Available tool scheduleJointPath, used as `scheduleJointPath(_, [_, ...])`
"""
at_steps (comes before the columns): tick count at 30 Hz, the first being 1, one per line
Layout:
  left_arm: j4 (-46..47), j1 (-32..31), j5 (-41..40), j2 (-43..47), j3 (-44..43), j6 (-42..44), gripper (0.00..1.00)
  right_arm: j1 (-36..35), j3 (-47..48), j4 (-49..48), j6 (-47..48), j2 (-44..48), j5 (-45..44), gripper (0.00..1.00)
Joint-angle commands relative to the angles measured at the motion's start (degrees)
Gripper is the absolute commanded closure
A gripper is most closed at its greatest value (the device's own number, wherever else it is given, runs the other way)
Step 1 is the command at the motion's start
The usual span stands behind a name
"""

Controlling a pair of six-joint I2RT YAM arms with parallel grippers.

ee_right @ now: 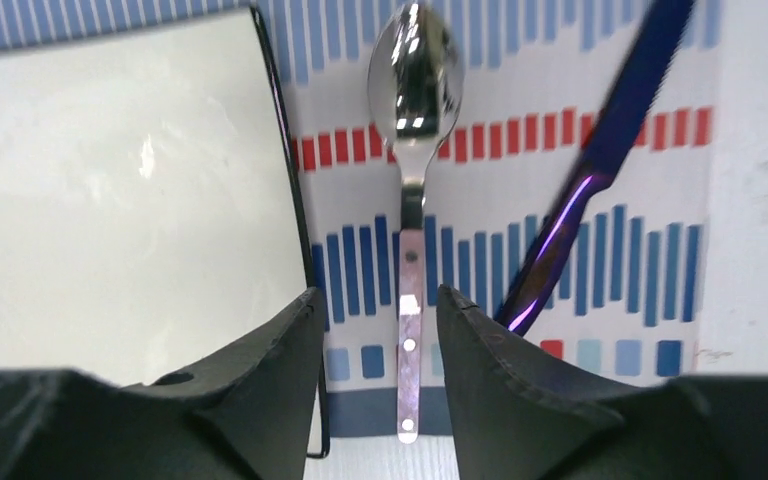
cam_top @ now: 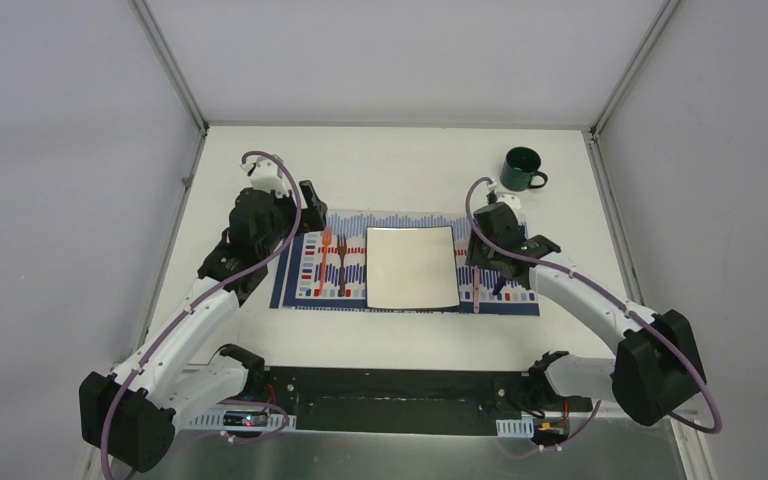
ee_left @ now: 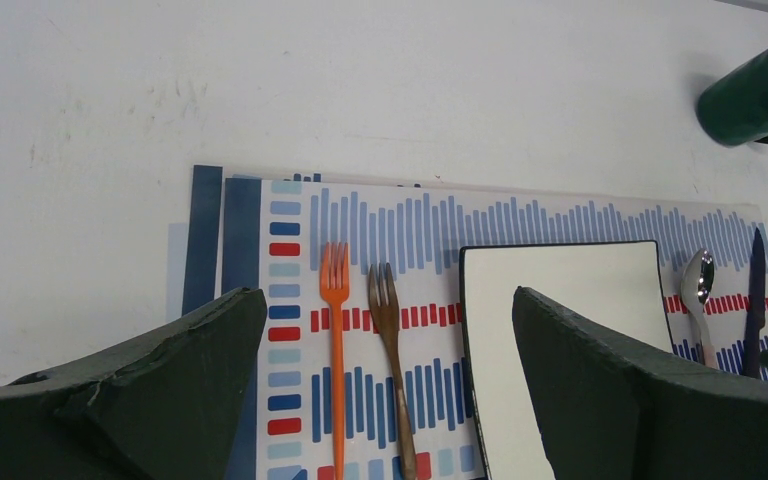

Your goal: Set the dinner table for one person

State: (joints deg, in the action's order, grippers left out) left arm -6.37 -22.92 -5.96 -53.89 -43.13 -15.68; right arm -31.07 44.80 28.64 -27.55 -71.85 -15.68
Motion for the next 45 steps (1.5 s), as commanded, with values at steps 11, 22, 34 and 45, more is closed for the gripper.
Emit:
scheduleJointPath(11, [2.6,-0.4,-0.5,0.4,0.4,0.0,0.01,4.9,1.9,6.0,-11.4,-0.5,-18.4,0.42])
scheduleJointPath(22, [2.3,-0.4,-2.0,1.4,0.9,0.7,0.01,7.3,0.7,2.2,-15.6,-5.5,-13.6,0.50])
scheduleJointPath(34, [2.2,-0.4,-2.5,0.9,0.7,1.2,0.01,10.6,1.3,-1.0,-14.6,-12.0,-9.1,0.53])
scheduleJointPath(45, [2.4,-0.4,-2.8,0.3,0.4,1.5,0.01,13.4,0.1,-1.4,-13.1,-12.2,-7.7,0.54])
